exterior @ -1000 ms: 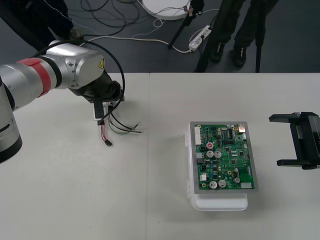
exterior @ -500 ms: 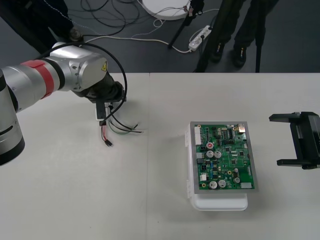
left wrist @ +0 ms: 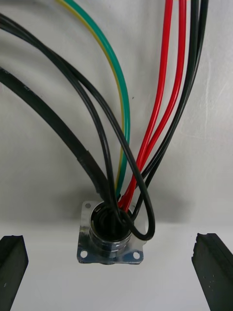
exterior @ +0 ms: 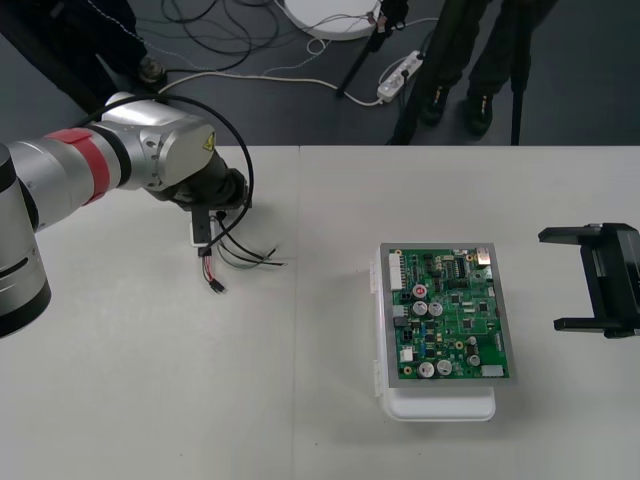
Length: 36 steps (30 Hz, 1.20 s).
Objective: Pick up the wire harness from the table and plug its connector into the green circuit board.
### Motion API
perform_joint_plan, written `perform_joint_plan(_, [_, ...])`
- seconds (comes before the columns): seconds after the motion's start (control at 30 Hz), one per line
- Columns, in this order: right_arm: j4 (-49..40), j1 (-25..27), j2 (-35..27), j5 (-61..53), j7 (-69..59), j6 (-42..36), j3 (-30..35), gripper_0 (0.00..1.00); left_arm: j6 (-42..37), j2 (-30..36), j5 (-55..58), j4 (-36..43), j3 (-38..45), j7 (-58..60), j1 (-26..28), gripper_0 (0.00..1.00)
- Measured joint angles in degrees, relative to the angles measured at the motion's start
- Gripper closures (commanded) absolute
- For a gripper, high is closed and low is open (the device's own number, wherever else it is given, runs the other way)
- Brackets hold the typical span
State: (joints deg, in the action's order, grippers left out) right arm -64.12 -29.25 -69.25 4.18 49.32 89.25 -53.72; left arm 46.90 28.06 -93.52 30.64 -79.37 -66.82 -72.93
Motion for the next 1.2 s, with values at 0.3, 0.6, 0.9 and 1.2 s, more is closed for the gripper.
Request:
perform_joint_plan(0.3, [0.1,-0.1,0.0,0.0,0.0,0.0,0.0,0.00,-0.8,0.0,-0.5,0.0,0.0,0.0,1.1,0.00])
perform_joint_plan(0.6, [0.1,-0.2,0.0,0.0,0.0,0.0,0.0,0.00,-2.2,0.0,-0.6,0.0,0.0,0.0,1.4,0.00])
perform_joint_plan(0.9, [0.2,-0.2,0.0,0.0,0.0,0.0,0.0,0.00,-3.1,0.0,-0.9,0.0,0.0,0.0,1.4,0.00])
perform_joint_plan(1.2, [0.2,-0.2,0.0,0.0,0.0,0.0,0.0,0.00,-3.3,-0.1,-1.4,0.0,0.0,0.0,1.4,1.00])
